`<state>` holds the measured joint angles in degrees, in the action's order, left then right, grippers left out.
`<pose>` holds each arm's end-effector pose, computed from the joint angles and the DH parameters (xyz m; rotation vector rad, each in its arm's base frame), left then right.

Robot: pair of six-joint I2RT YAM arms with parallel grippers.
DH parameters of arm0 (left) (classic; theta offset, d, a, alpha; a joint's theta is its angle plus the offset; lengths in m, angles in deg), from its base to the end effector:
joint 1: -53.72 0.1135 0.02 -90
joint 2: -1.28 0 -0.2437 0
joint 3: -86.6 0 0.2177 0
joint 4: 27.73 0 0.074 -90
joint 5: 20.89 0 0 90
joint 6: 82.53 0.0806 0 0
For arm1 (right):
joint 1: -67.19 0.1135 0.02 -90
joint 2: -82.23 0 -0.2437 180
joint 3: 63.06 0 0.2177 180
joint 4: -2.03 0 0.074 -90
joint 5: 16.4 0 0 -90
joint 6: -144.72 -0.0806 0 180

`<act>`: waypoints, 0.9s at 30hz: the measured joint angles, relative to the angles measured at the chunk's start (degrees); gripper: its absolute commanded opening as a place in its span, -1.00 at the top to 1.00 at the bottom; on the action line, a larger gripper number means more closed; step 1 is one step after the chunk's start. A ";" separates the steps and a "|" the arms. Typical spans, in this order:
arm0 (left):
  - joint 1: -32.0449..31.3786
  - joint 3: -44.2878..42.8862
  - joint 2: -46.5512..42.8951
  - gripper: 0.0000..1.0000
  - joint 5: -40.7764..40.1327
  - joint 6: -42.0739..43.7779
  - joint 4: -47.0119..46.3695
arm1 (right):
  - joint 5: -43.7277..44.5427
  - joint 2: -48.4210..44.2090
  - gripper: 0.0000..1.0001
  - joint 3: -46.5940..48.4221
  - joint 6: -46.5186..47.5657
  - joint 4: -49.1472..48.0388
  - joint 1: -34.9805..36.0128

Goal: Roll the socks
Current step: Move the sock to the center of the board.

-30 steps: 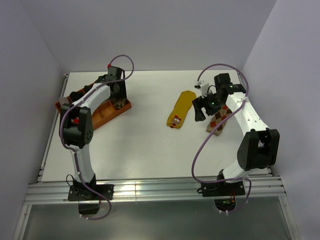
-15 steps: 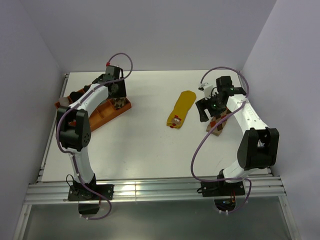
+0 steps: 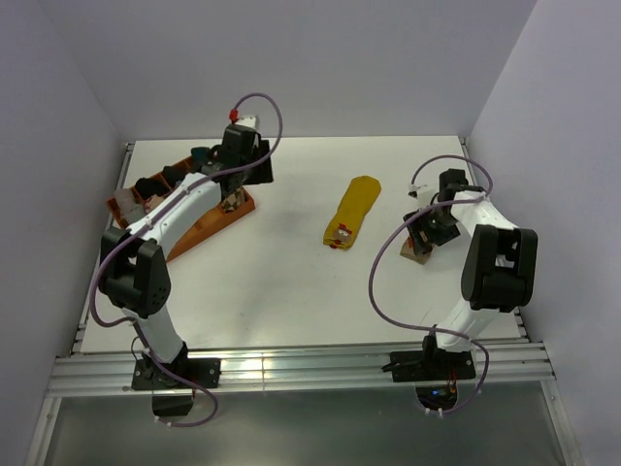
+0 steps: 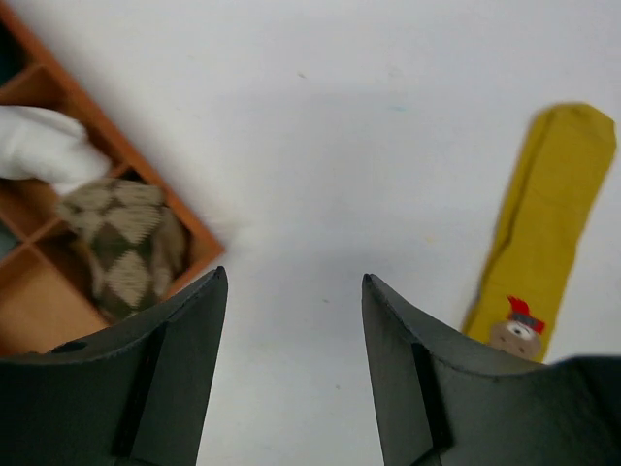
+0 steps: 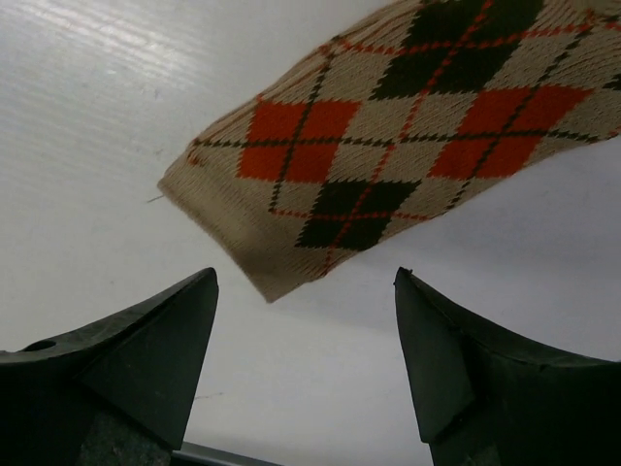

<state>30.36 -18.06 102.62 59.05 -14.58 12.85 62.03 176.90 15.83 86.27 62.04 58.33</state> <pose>0.3795 -0.1486 0.2722 -0.0714 2.2192 -0.2444 0.2860 -0.0282 0.1489 -0.5931 2.7739 0.1476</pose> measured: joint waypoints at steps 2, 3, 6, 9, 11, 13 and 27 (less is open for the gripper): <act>-2.05 1.31 -0.28 -0.24 1.11 -0.31 -1.49 | 0.59 1.86 -0.56 1.20 -0.42 -0.55 0.02; -2.91 2.05 -0.31 -0.23 1.53 -0.39 -2.08 | 1.03 2.89 -0.54 1.99 -0.74 -1.01 0.02; -5.27 4.92 -0.31 -0.23 3.10 -1.14 -2.99 | 2.25 5.81 -0.45 4.48 -1.86 -2.29 0.02; -6.49 6.64 -0.28 -0.22 4.07 -1.46 -3.41 | 3.56 8.74 -0.41 5.79 -2.69 -3.69 0.02; -7.21 6.95 -0.26 -0.21 4.44 -1.64 -3.67 | 4.35 10.58 -0.36 6.08 -3.19 -3.98 0.02; -7.76 6.95 -0.26 -0.21 4.83 -1.68 -4.37 | 4.66 11.85 -0.34 6.58 -3.67 -3.93 0.02; -10.05 6.95 0.55 -0.21 6.16 -1.73 -5.90 | 9.55 15.85 -0.24 11.89 -5.22 -0.59 7.52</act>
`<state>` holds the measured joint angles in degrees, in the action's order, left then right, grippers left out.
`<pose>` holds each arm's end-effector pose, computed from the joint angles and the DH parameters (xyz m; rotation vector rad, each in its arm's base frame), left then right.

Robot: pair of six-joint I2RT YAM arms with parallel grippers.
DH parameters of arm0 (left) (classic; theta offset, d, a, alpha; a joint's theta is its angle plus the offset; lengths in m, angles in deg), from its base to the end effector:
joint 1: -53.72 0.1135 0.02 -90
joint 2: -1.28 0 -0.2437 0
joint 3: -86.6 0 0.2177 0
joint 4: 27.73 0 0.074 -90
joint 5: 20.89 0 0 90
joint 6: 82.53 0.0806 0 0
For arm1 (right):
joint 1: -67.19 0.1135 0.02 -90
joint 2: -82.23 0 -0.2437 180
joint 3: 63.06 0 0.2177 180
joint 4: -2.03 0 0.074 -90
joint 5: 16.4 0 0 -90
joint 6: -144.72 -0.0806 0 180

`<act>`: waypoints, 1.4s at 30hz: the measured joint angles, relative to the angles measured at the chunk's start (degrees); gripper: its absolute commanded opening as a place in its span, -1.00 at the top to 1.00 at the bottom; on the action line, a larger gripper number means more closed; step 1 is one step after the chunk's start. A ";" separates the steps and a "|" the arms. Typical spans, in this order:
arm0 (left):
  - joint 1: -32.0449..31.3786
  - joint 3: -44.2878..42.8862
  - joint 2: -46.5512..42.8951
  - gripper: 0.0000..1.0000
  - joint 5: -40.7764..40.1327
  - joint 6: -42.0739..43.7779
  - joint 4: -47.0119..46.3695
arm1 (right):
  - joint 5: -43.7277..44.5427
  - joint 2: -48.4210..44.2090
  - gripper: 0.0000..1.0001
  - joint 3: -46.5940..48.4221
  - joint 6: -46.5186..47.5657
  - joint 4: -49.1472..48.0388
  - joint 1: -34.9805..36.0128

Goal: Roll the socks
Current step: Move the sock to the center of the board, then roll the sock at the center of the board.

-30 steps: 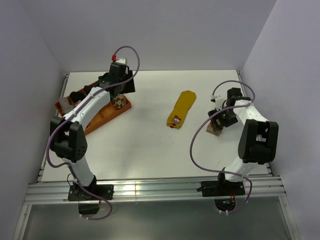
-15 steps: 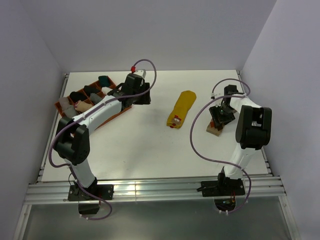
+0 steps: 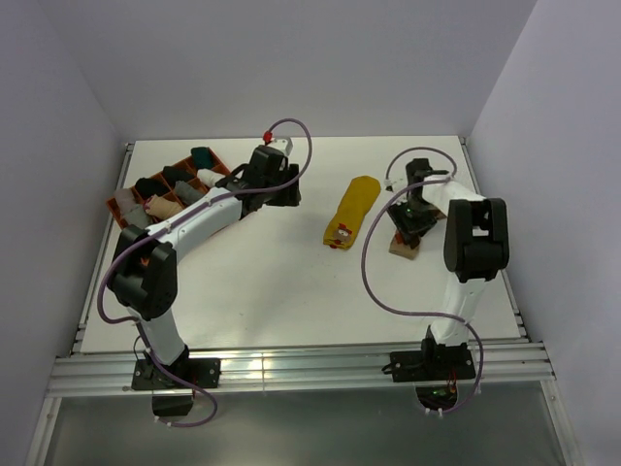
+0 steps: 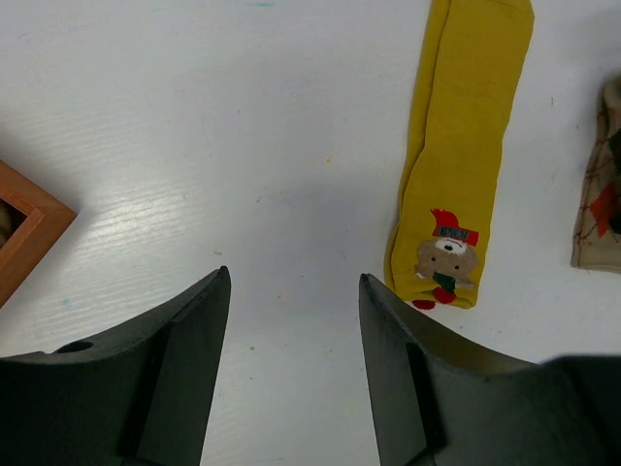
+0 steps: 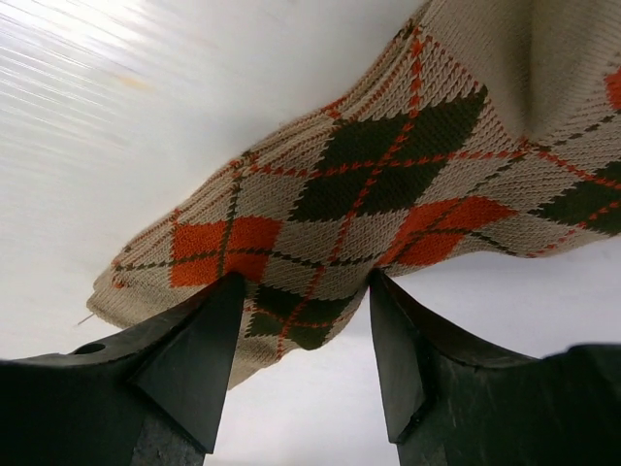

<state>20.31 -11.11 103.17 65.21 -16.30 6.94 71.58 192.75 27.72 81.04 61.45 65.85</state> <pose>0.3433 -0.2199 0.2392 0.1551 2.2825 -0.4555 0.3394 -0.0051 0.1164 -0.6427 2.8786 -0.0164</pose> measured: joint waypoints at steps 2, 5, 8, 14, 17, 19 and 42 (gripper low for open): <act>0.00 0.00 -0.02 -0.21 -0.02 0.02 -0.02 | 0.79 0.90 -0.24 1.27 -0.63 0.50 3.28; 0.00 0.02 -0.04 -0.22 -0.15 0.04 0.02 | 1.09 1.90 -0.24 2.97 -2.10 1.75 8.68; 0.00 0.11 -0.17 -0.21 -0.35 0.07 0.09 | -0.07 4.02 -0.24 6.03 -3.91 3.98 13.40; 0.00 0.63 -1.79 -0.22 -0.52 0.09 0.94 | -3.23 8.61 -0.25 12.76 -7.17 8.90 20.00; 0.00 0.87 -2.80 -0.22 -0.72 0.11 1.16 | -6.45 9.86 -0.25 14.99 -8.83 10.49 21.94; 0.00 0.90 -3.19 -0.22 -0.90 0.11 1.31 | -7.80 10.21 -0.25 15.61 -9.77 10.93 22.93; 5.62 6.10 -14.29 -0.29 4.22 -4.17 -3.30 | -11.58 -16.17 -0.33 -10.38 0.55 -7.04 23.98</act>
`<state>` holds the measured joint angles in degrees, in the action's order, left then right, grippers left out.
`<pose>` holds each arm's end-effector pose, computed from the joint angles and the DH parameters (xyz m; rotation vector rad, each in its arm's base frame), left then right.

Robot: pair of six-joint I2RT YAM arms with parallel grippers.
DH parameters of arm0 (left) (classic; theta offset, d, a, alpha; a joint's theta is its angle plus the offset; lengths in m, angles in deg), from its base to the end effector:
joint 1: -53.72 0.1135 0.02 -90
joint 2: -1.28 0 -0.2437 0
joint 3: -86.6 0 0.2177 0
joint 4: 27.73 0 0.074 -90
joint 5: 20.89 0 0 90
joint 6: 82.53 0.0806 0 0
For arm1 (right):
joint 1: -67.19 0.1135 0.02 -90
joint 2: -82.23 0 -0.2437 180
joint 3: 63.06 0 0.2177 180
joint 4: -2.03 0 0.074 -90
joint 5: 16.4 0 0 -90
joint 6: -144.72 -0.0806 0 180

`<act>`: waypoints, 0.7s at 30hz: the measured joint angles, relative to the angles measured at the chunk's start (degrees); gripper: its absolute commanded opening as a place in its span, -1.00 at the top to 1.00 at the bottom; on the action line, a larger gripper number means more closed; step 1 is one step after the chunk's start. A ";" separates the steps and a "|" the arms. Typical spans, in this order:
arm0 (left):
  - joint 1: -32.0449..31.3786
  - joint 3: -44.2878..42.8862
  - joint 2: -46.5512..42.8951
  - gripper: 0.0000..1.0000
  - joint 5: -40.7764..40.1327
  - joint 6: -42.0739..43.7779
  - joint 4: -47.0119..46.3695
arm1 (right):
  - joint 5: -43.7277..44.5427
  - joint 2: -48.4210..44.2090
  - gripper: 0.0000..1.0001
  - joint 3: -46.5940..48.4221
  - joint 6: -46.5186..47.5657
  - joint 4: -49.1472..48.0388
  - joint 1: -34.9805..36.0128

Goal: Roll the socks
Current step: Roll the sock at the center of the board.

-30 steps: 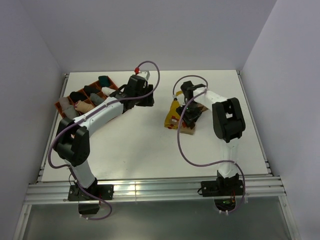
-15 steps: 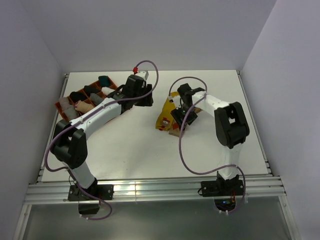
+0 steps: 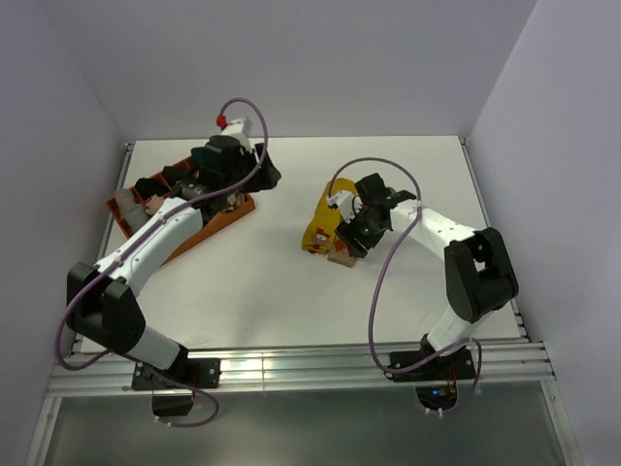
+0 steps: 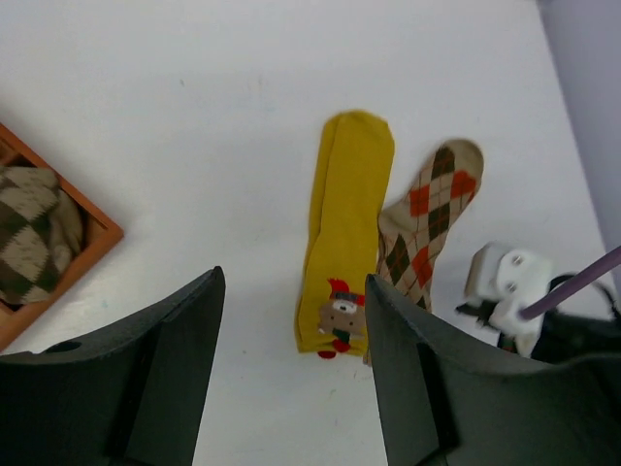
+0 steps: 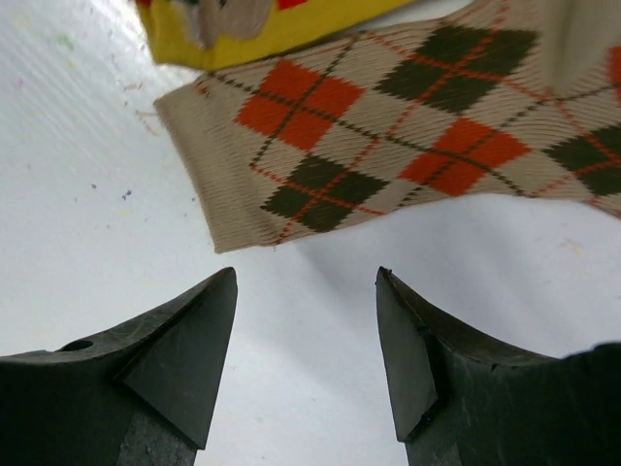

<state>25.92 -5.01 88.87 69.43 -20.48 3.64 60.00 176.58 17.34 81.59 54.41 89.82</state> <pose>0.3220 -0.1703 0.3012 0.0008 2.1041 -0.6039 0.2797 0.1371 0.1645 -1.1940 2.4286 0.3014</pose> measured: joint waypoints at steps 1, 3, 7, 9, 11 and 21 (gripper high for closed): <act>0.96 0.39 -1.53 -0.30 0.07 -0.52 -0.76 | 0.20 0.00 -0.32 -0.79 0.57 -0.44 0.63; 2.19 0.55 -3.43 -0.30 0.02 -1.14 -1.40 | 0.81 0.00 -0.32 -2.32 1.73 -1.86 2.47; 2.80 0.55 -6.21 -0.30 0.09 -1.49 -2.67 | 2.80 0.07 -0.32 -3.91 3.41 -4.61 6.58; 2.75 0.55 -6.73 -0.30 0.20 -1.46 -2.82 | 3.80 0.46 -0.32 -4.02 4.04 -5.70 8.57; 2.73 0.55 -6.75 -0.30 0.44 -1.46 -2.82 | 4.44 1.14 -0.32 -4.02 4.35 -6.51 9.66; 2.71 1.20 -6.75 -0.27 2.49 -1.42 -3.67 | 8.02 4.15 -0.27 -4.09 4.81 -7.26 10.51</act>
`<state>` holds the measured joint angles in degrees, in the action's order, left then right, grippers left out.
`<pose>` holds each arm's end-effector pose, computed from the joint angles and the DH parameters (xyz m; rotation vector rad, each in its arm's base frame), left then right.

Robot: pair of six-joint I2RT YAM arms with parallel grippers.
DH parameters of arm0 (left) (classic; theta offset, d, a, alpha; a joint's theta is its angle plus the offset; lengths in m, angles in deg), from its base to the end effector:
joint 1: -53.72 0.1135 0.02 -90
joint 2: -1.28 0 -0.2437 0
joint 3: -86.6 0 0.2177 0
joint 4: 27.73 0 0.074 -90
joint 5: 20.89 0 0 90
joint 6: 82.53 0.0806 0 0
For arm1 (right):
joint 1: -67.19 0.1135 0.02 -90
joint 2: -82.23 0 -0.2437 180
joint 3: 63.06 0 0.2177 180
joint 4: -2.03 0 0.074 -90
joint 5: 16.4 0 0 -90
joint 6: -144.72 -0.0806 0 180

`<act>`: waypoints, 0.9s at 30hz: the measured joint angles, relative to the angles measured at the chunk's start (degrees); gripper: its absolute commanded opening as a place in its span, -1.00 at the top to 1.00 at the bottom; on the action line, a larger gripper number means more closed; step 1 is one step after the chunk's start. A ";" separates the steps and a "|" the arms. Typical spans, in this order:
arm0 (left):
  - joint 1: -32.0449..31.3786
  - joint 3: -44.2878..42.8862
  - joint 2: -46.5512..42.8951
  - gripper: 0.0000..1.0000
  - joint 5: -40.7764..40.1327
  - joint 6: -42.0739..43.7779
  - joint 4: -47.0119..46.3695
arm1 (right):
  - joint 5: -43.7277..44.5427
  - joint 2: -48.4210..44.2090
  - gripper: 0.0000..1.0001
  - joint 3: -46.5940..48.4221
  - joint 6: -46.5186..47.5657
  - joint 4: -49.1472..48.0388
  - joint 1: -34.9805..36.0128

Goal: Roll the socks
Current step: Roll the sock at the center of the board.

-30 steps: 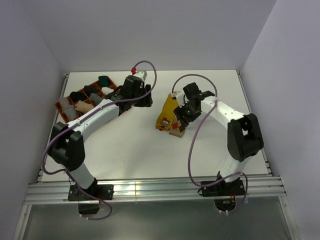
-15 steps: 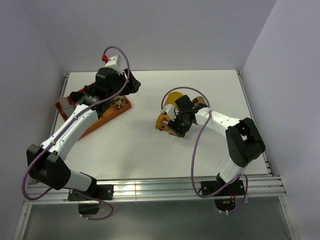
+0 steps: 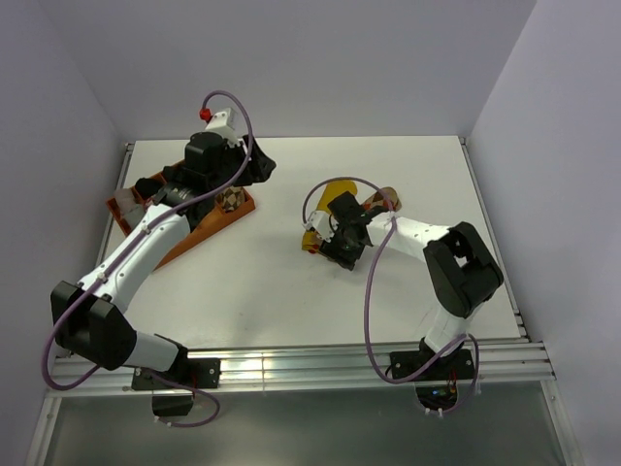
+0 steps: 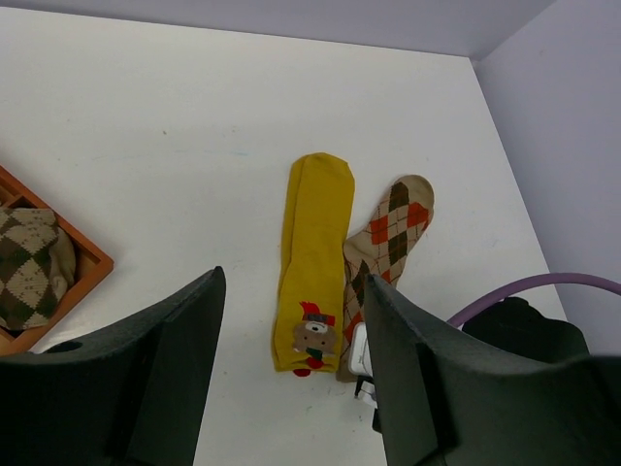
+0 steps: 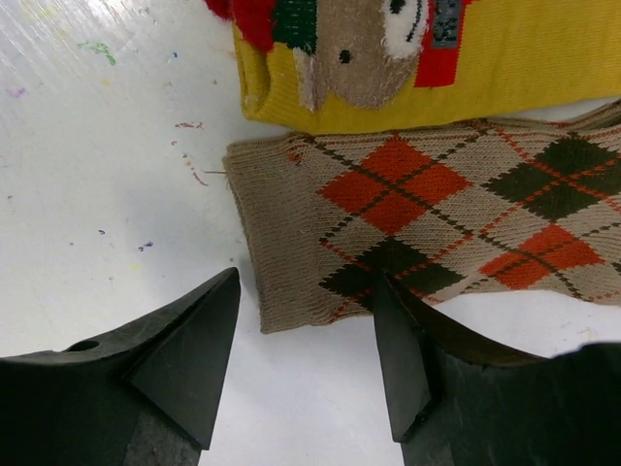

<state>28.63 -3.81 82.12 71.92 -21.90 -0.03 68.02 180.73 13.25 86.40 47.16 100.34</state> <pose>0.3087 -0.1489 0.3422 -0.0381 1.9468 -0.6881 0.2612 0.1799 0.1300 -1.4934 2.3019 0.1408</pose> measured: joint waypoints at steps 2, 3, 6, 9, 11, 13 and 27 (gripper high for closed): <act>0.02 0.20 0.02 -0.26 0.42 0.00 -0.22 | 0.11 0.17 -0.24 -0.26 0.20 -0.11 0.00; 0.02 0.24 0.11 -0.26 0.63 0.07 -0.35 | 0.09 0.24 -0.24 -0.57 0.24 -0.17 0.00; -0.02 0.50 0.22 -0.25 1.05 0.15 -1.09 | -0.02 0.31 -0.23 -1.60 0.48 -0.26 0.00; -0.15 0.57 0.74 -0.24 1.05 0.20 -1.36 | -0.13 0.22 -0.22 -1.79 0.72 -0.48 0.04; -0.52 0.57 1.25 -0.23 0.98 0.24 -1.44 | -0.31 0.20 -0.15 -1.84 0.83 -0.55 0.09; -1.09 0.57 1.90 -0.21 0.94 0.42 -1.49 | -0.48 0.20 0.07 -1.86 1.03 -0.55 0.09; -7.87 2.84 4.68 0.12 -2.78 2.40 -5.07 | -21.07 4.22 0.45 4.74 3.39 11.50 -11.13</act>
<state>20.77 -0.97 86.79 69.15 -19.49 -5.10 46.95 184.95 18.00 89.79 58.65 89.21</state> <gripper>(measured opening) 0.458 0.278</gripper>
